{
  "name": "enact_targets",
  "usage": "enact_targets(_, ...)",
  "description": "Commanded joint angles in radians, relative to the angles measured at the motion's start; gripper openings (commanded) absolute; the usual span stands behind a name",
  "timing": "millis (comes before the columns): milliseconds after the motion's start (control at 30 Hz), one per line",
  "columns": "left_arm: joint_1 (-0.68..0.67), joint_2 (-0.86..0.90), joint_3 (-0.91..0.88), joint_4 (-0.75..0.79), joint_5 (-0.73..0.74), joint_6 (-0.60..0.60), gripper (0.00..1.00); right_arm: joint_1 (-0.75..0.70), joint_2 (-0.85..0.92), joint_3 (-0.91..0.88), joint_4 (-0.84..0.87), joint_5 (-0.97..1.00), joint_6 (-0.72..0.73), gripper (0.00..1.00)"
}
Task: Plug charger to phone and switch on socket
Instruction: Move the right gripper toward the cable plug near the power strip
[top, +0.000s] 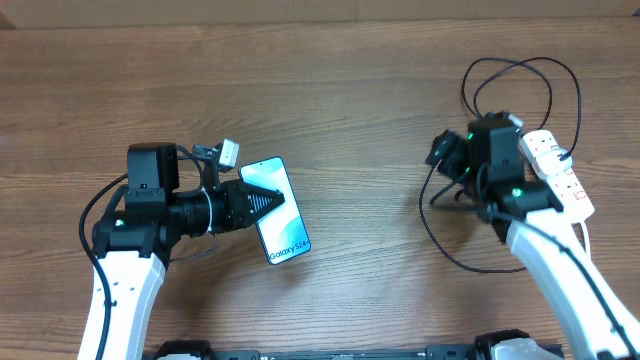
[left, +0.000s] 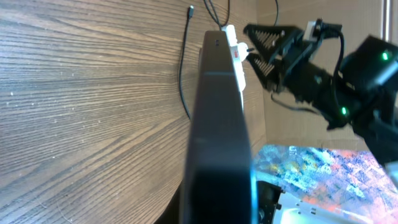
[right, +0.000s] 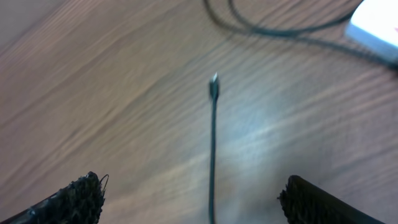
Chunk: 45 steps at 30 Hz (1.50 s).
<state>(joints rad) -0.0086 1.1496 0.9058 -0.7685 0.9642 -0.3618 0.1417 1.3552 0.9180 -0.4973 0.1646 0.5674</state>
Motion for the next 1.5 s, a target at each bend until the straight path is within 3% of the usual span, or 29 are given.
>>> enact_targets(0, -0.001, 0.016, 0.032, 0.014, 0.005, 0.026, 0.04, -0.019, 0.081, 0.039, 0.053, -0.013, -0.079, 0.9)
enact_targets(167, -0.001, 0.037, 0.032, 0.022, -0.014, 0.026, 0.04, -0.02, 0.224, 0.039, 0.162, -0.006, -0.106, 0.9)
enact_targets(267, -0.001, 0.041, 0.032, 0.021, -0.013, 0.025, 0.04, -0.021, 0.3, 0.039, 0.234, 0.053, -0.105, 0.83)
enact_targets(533, -0.001, 0.041, 0.032, 0.022, -0.038, 0.025, 0.04, -0.03, 0.449, 0.039, 0.447, 0.062, -0.137, 0.78)
enact_targets(900, -0.001, 0.041, 0.032, 0.022, -0.051, -0.017, 0.04, -0.041, 0.569, 0.039, 0.541, 0.068, -0.158, 0.66)
enact_targets(967, -0.001, 0.041, 0.032, 0.022, -0.059, -0.033, 0.04, -0.041, 0.592, 0.039, 0.541, 0.048, -0.158, 0.59)
enact_targets(1067, -0.001, 0.041, 0.032, 0.021, -0.058, -0.035, 0.04, -0.041, 0.611, 0.039, 0.525, 0.014, -0.158, 0.29)
enact_targets(1133, -0.001, 0.041, 0.032, 0.021, -0.058, -0.039, 0.04, -0.037, 0.61, 0.039, 0.507, -0.011, -0.158, 0.17)
enact_targets(1267, -0.001, 0.041, 0.032, 0.021, -0.057, -0.039, 0.04, -0.027, 0.597, 0.039, 0.437, -0.03, -0.157, 0.04)
enact_targets(1467, -0.001, 0.041, 0.032, 0.021, -0.056, -0.038, 0.04, -0.023, 0.51, 0.039, 0.269, -0.061, -0.157, 0.04)
